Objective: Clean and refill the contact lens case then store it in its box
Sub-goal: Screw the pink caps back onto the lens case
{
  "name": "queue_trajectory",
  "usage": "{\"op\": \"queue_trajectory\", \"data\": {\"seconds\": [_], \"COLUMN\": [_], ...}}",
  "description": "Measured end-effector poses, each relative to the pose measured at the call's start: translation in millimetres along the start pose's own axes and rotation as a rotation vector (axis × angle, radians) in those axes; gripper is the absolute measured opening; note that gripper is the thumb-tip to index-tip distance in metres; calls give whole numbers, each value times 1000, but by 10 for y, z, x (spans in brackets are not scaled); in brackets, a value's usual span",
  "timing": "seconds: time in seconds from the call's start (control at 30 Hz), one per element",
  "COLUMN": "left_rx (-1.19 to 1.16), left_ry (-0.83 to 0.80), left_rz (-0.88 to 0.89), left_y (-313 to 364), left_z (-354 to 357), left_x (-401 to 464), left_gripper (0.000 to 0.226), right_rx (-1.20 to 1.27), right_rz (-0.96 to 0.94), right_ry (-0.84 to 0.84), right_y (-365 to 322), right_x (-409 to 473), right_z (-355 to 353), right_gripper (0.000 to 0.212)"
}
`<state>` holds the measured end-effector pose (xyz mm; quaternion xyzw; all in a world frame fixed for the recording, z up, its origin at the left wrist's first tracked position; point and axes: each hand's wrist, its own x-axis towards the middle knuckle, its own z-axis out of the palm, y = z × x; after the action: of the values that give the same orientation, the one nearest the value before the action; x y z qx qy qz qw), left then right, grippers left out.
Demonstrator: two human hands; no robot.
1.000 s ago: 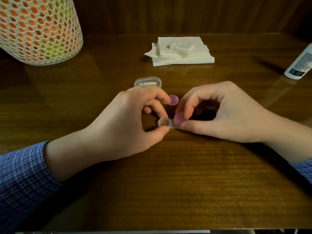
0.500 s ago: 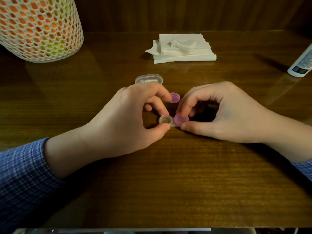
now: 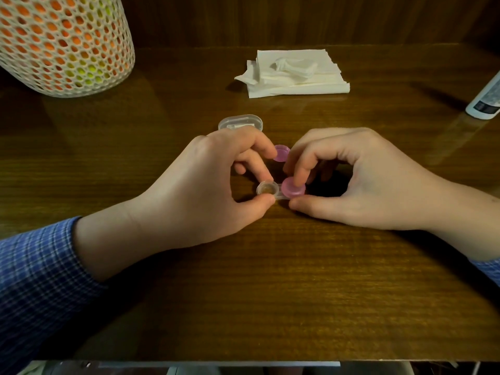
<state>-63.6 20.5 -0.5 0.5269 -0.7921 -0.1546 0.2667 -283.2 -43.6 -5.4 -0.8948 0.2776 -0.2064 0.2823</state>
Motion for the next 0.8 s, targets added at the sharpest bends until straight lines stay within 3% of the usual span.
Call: {"op": "queue_trajectory", "data": {"seconds": [0.8], "left_rx": [-5], "left_ry": [1], "left_rz": [-12], "left_y": [5], "left_z": [-3], "left_x": [-6], "left_gripper": [48], "right_rx": [-58], "right_rz": [-37], "right_ry": [5], "right_y": [-29], "right_x": [-4], "right_z": [44], "right_gripper": [9]}}
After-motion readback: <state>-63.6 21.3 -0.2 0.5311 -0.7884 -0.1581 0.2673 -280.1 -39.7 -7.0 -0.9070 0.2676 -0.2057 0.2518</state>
